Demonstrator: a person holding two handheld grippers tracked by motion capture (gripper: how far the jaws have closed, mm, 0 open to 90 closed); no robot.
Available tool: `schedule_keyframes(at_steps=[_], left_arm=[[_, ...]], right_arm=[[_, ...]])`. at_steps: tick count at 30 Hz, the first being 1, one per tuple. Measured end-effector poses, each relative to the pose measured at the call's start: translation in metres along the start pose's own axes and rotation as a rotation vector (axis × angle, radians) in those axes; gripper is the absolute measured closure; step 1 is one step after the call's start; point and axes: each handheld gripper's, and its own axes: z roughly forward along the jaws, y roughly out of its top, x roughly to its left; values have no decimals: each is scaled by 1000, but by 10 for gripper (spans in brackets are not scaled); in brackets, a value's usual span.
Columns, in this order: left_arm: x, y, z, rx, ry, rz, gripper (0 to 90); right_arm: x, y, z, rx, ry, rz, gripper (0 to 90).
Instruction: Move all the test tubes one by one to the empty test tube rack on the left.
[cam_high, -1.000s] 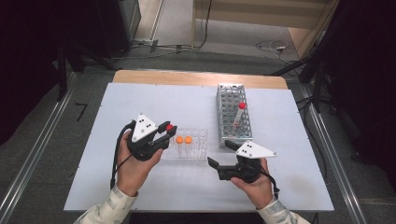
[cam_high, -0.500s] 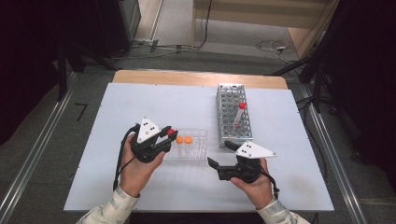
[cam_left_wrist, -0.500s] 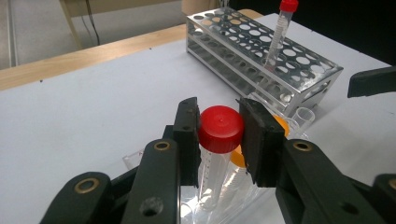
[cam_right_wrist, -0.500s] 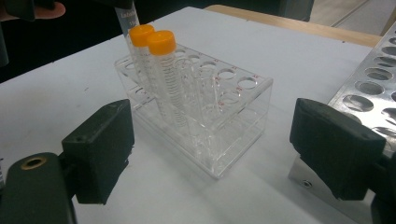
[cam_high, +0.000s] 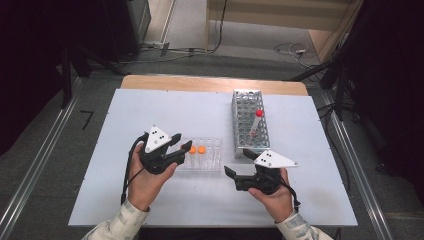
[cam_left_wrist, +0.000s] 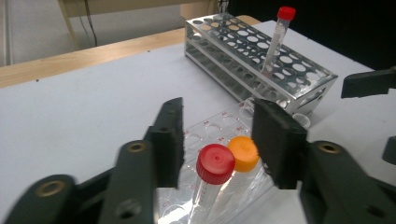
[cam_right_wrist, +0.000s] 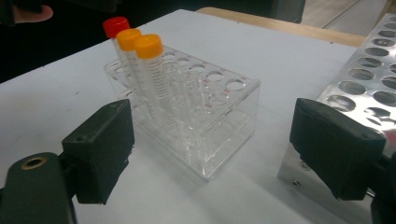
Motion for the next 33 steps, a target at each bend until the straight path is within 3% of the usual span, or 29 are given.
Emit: schedule_keyframes(at_steps=[4, 10, 14, 23, 33], left_arm=[[2, 1, 0, -9, -10, -32, 376], [2, 0, 1, -12, -6, -42, 351], [1, 0, 2, -19, -14, -50, 347], [1, -1, 3, -28, -5, -55, 280], [0, -2, 5, -23, -9, -51, 285]], right_arm=[[-11, 3, -2, -12, -56, 32, 124], [-37, 9, -3, -35, -175, 101, 131], [-49, 16, 0, -47, -250, 101, 139], [-73, 22, 16, -30, -338, 106, 199], [-91, 28, 39, -25, -386, 89, 397]])
